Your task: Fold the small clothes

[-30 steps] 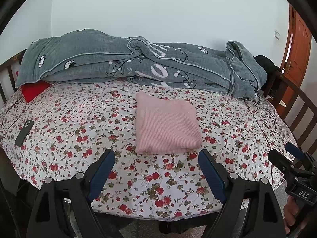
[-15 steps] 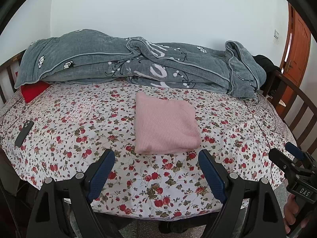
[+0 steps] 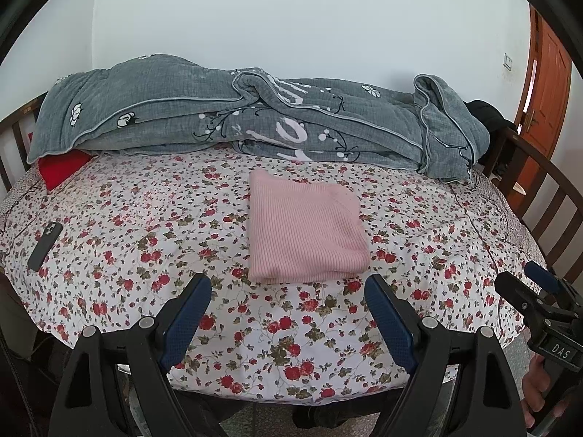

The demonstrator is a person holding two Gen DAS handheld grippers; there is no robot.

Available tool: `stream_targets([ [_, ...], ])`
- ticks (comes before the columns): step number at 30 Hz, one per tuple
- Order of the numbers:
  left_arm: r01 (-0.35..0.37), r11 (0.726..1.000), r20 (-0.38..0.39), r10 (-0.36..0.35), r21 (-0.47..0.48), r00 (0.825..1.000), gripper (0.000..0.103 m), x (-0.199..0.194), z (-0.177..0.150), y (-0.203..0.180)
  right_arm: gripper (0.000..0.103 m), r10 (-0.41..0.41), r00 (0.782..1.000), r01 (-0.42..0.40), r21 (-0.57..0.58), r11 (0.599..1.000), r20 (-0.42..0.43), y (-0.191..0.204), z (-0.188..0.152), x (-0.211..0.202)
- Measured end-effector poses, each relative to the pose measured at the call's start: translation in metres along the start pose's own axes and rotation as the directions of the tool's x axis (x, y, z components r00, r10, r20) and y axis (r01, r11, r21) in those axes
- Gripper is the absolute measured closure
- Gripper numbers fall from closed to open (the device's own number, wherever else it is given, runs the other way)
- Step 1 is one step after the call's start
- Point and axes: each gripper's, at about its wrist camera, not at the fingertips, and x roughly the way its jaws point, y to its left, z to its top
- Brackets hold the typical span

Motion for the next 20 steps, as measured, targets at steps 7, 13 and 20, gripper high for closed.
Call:
stream_targets([
  [7, 0.0, 1.0, 0.0, 0.0, 0.003, 1.0, 0.017, -0.0004, 0.0005, 0.0, 0.001, 0.002, 1.0, -0.002, 0.001, 1.0, 0.001, 0.0002, -0.0004, 0.0001],
  [13, 0.001, 1.0, 0.0, -0.001, 0.006, 1.0, 0.017, -0.0003, 0.0017, 0.0013, 0.001, 0.0, 1.0, 0.0, 0.001, 1.0, 0.001, 0.0015, -0.001, 0.0006],
  [20, 0.004, 1.0, -0.006, -0.004, 0.025, 1.0, 0.017, 0.0012, 0.0058, 0.002, 0.001, 0.0, 1.0, 0.0, -0.003, 1.0, -0.003, 0.0043, -0.0028, 0.0028],
])
